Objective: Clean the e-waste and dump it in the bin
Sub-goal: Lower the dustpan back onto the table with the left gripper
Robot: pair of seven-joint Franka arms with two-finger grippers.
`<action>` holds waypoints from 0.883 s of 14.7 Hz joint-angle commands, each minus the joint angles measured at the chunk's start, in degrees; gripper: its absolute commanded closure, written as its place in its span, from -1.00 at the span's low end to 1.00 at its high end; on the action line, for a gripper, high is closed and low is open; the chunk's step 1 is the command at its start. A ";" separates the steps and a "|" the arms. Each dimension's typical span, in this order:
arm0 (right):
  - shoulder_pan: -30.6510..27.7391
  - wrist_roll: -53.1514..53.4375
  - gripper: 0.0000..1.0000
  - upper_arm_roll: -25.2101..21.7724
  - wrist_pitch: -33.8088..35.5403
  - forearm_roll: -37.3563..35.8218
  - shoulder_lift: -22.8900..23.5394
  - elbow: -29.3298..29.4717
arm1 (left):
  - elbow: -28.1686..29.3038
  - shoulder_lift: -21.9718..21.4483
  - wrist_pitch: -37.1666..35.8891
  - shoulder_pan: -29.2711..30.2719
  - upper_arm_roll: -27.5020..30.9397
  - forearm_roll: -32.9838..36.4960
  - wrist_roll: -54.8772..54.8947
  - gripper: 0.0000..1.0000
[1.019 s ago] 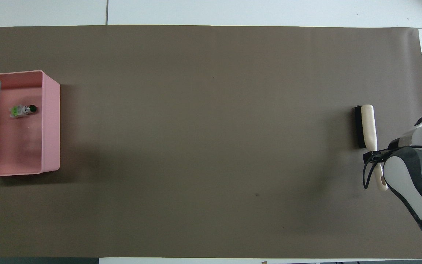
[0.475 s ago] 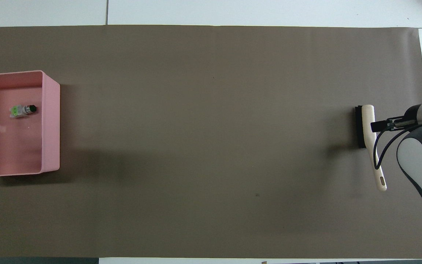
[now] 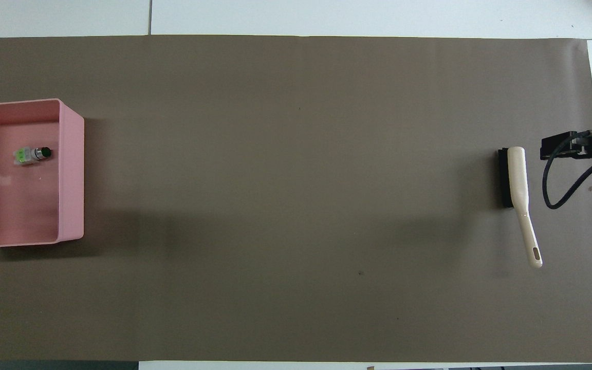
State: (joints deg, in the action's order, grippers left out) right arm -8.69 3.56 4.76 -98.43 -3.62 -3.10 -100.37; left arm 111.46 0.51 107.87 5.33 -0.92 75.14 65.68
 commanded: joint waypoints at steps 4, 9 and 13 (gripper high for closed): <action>-0.37 6.02 -1.00 0.34 11.25 0.20 4.68 11.70 | 1.48 -1.74 1.64 -0.94 0.22 -3.56 2.24 1.00; 4.19 6.11 -1.00 -0.45 11.94 0.37 3.89 10.28 | -3.35 -1.12 2.17 0.46 0.66 -25.26 15.77 1.00; 12.81 5.76 -1.00 -10.81 12.03 0.55 3.89 10.20 | -2.74 -1.38 5.41 1.70 0.75 -43.02 19.04 1.00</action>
State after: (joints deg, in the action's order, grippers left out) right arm 1.39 9.00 -2.10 -87.14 -3.58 0.97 -90.28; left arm 108.02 0.04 110.90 6.50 -0.32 38.23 82.58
